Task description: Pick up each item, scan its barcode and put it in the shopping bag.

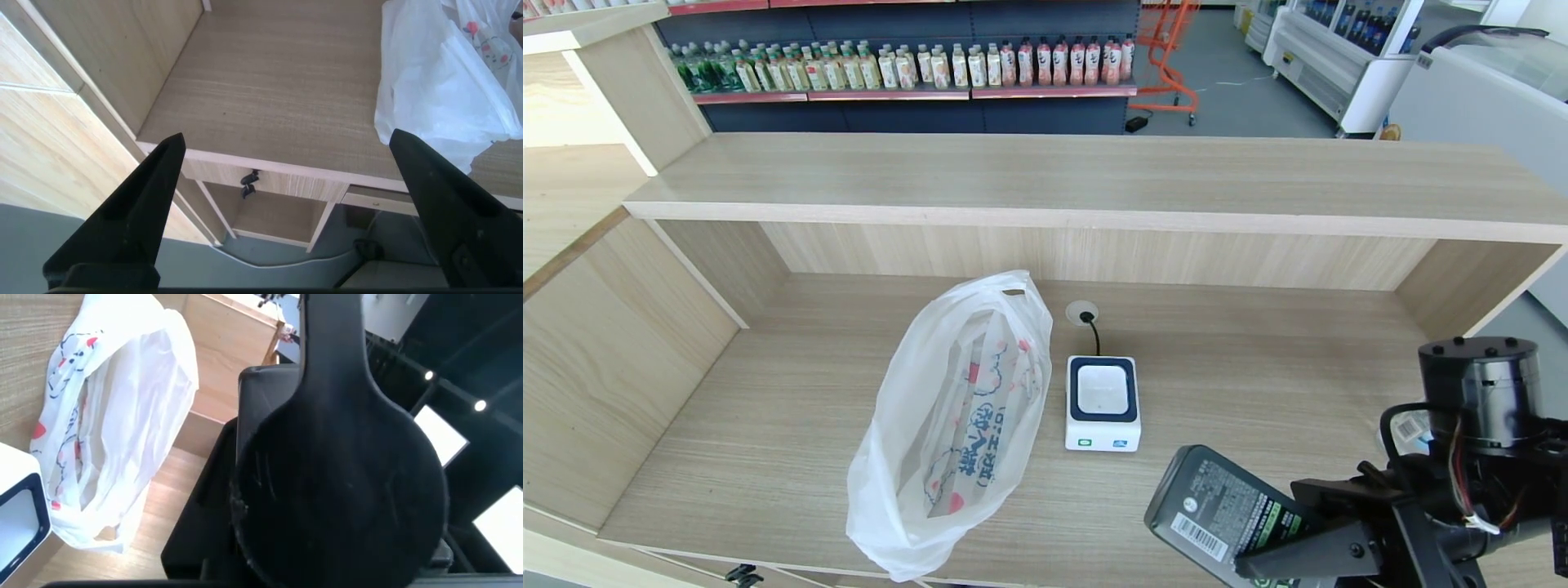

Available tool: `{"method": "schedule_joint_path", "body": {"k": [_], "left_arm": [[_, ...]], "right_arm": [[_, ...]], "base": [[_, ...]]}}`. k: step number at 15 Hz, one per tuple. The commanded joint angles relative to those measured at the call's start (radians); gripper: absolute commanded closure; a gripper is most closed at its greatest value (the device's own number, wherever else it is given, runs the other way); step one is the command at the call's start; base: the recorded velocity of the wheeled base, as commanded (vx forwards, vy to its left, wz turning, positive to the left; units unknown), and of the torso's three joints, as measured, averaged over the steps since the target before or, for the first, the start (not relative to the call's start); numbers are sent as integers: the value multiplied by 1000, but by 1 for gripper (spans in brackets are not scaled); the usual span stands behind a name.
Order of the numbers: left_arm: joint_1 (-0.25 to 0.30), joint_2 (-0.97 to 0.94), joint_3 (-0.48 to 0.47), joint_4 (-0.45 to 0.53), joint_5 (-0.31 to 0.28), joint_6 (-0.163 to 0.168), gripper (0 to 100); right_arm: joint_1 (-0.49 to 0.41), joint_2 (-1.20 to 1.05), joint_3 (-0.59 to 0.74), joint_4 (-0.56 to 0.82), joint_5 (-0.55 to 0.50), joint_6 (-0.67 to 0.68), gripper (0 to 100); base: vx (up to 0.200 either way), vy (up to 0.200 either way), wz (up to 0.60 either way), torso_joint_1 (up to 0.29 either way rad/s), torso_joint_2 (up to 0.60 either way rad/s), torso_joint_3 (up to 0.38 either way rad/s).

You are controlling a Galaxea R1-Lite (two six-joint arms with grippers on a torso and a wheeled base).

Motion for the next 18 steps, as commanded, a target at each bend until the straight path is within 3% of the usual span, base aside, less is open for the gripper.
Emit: {"method": "schedule_joint_path", "body": {"k": [1,2,4,6,9,10,12,13,14,17,18], "left_arm": [[0,0,0,0,0,0,0],[0,0,0,0,0,0,0],[0,0,0,0,0,0,0],[0,0,0,0,0,0,0],[0,0,0,0,0,0,0],[0,0,0,0,0,0,0],[0,0,0,0,0,0,0],[0,0,0,0,0,0,0],[0,0,0,0,0,0,0],[0,0,0,0,0,0,0],[0,0,0,0,0,0,0]], "right_arm": [[0,-10,-3,2,0,-9,100],[-6,-17,-9,8,-2,45,100],[-23,-88,-27,49,-3,378,100],[-96,-174,-64,42,-37,680,100],[-210,-214,-35,71,-34,835,100],[-354,-230,31,194,-17,862,100],[-394,-261,-35,479,-18,1008,100],[-397,-267,-41,493,-18,1028,100],[-440,-307,-127,511,-20,1370,100],[-504,-310,-239,490,-161,1945,100],[-498,-307,-247,482,-224,2274,100]], "base": [[0,0,0,0,0,0],[0,0,0,0,0,0],[0,0,0,0,0,0],[0,0,0,0,0,0],[0,0,0,0,0,0],[0,0,0,0,0,0],[0,0,0,0,0,0],[0,0,0,0,0,0],[0,0,0,0,0,0],[0,0,0,0,0,0],[0,0,0,0,0,0]]}}
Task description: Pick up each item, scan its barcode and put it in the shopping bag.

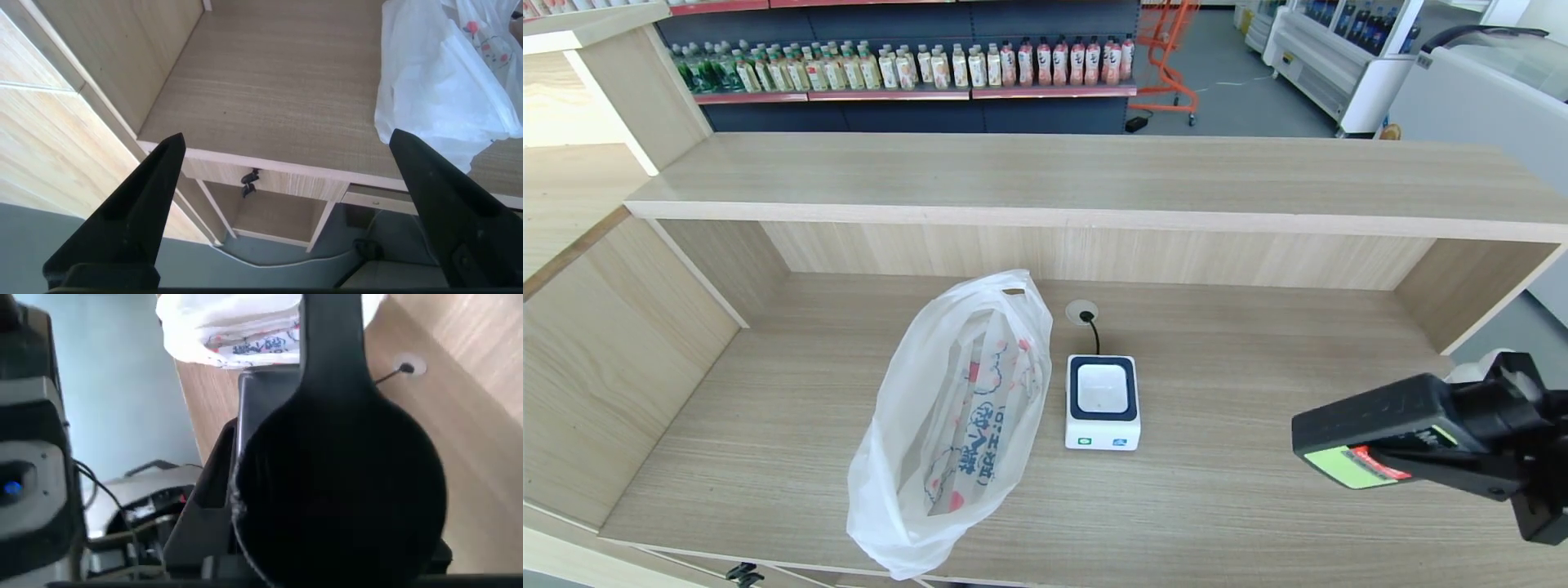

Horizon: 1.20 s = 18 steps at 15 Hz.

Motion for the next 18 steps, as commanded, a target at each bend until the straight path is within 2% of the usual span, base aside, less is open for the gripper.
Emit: {"method": "schedule_joint_path", "body": {"k": [1,2,3,4,5,7,8,13,18], "left_arm": [[0,0,0,0,1,0,0],[0,0,0,0,1,0,0],[0,0,0,0,1,0,0],[0,0,0,0,1,0,0],[0,0,0,0,1,0,0],[0,0,0,0,1,0,0],[0,0,0,0,1,0,0],[0,0,0,0,1,0,0],[0,0,0,0,1,0,0]], "right_arm": [[-2,-10,-73,-28,-134,481,100],[48,22,-76,-72,-200,749,100],[101,62,-72,-144,-263,949,100],[166,125,-58,-240,-341,1085,100],[216,197,-45,-316,-424,1140,100],[293,341,-61,-371,-561,1159,100],[310,392,-87,-375,-573,1159,100],[387,534,-184,-378,-575,1160,100],[405,619,-276,-402,-579,1157,100]], "base": [[0,0,0,0,0,0],[0,0,0,0,0,0],[0,0,0,0,0,0],[0,0,0,0,0,0],[0,0,0,0,0,0],[0,0,0,0,0,0],[0,0,0,0,0,0],[0,0,0,0,0,0],[0,0,0,0,0,0]]}}
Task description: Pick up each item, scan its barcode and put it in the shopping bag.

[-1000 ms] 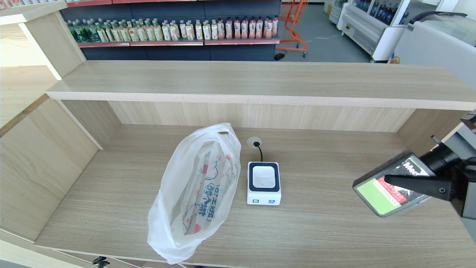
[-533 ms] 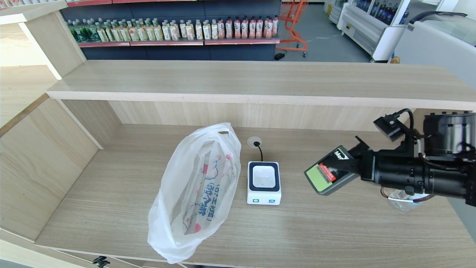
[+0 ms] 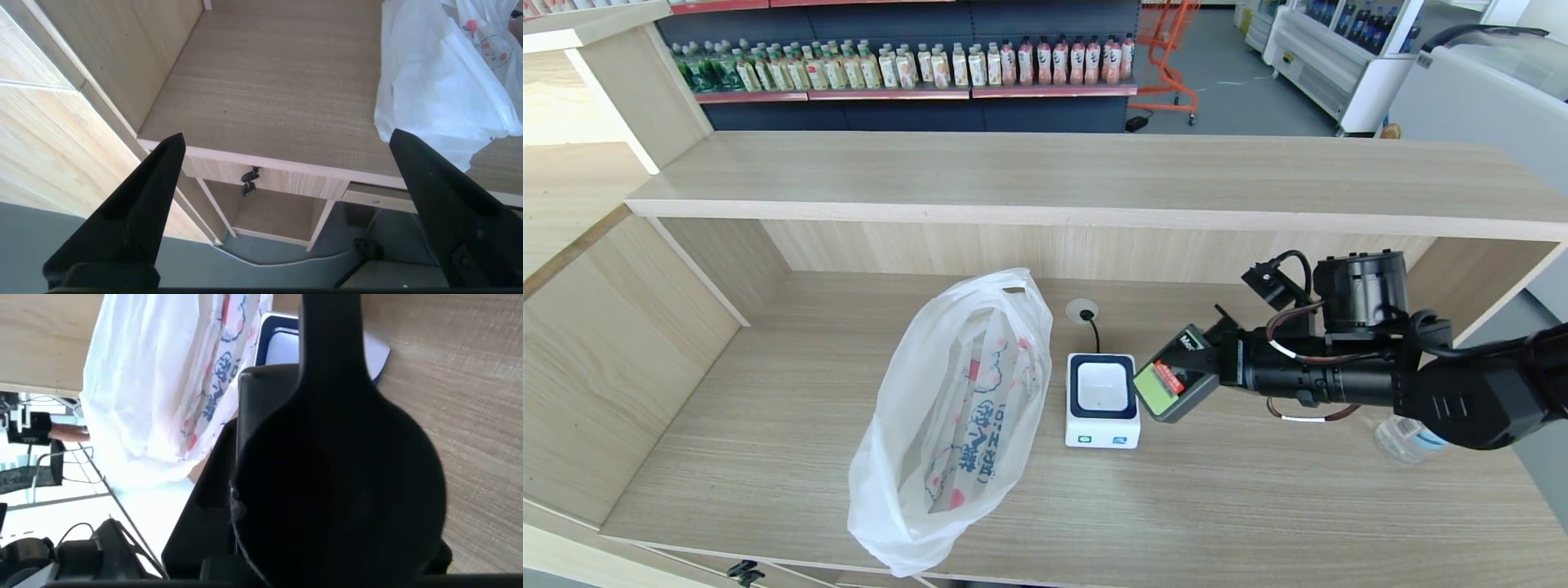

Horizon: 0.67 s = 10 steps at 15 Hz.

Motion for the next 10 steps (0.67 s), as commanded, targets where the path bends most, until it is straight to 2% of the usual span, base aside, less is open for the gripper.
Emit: {"method": "schedule_joint_path", "body": {"k": [1,8,10], "left_arm": [[0,0,0,0,1,0,0],[0,0,0,0,1,0,0],[0,0,0,0,1,0,0]], "right_arm": [[13,49,-14,-2,1,-2,100],[78,158,-82,-84,1,-3,100],[105,190,-121,-88,-50,-5,100]], "base": [[0,0,0,0,0,0],[0,0,0,0,0,0],[0,0,0,0,0,0]]}}
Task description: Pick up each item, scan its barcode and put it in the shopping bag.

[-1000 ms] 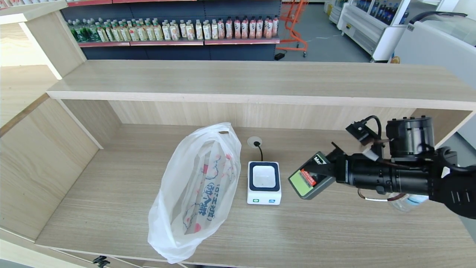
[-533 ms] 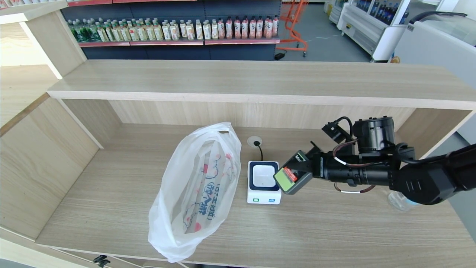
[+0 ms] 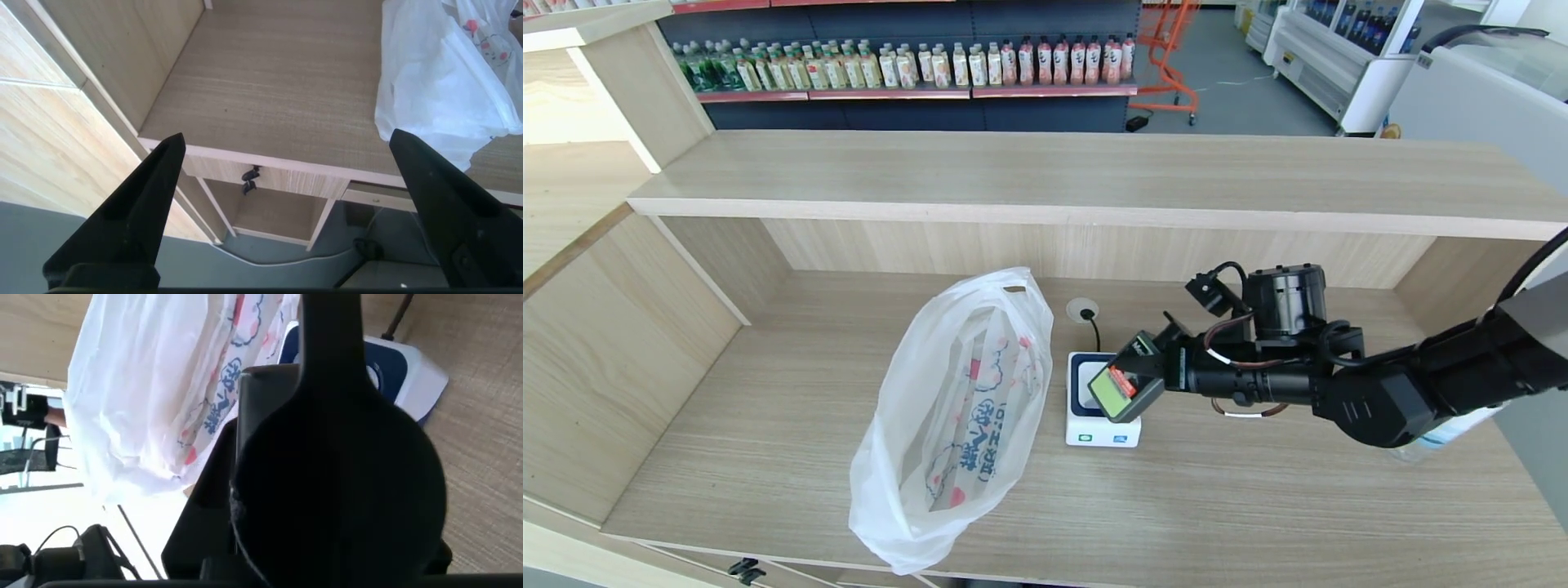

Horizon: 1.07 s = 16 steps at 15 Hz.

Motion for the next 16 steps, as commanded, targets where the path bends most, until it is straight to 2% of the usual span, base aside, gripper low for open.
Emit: {"method": "schedule_joint_path", "body": {"k": [1,8,10,11,12,14,15,16], "left_arm": [[0,0,0,0,1,0,0],[0,0,0,0,1,0,0],[0,0,0,0,1,0,0],[0,0,0,0,1,0,0],[0,0,0,0,1,0,0],[0,0,0,0,1,0,0],[0,0,0,0,1,0,0],[0,0,0,0,1,0,0]], "right_arm": [[32,49,-38,0,-46,-1,100],[55,62,-87,-2,-85,-21,100],[64,-124,-73,6,-78,173,100],[55,-254,-47,23,-78,197,100],[20,-340,-20,62,-80,124,100],[-111,-458,82,170,-80,-228,100],[-200,-489,174,161,-71,-432,100],[-256,-518,244,133,-31,-527,100]], "base": [[0,0,0,0,0,0],[0,0,0,0,0,0],[0,0,0,0,0,0],[0,0,0,0,0,0],[0,0,0,0,0,0],[0,0,0,0,0,0],[0,0,0,0,0,0],[0,0,0,0,0,0]]}}
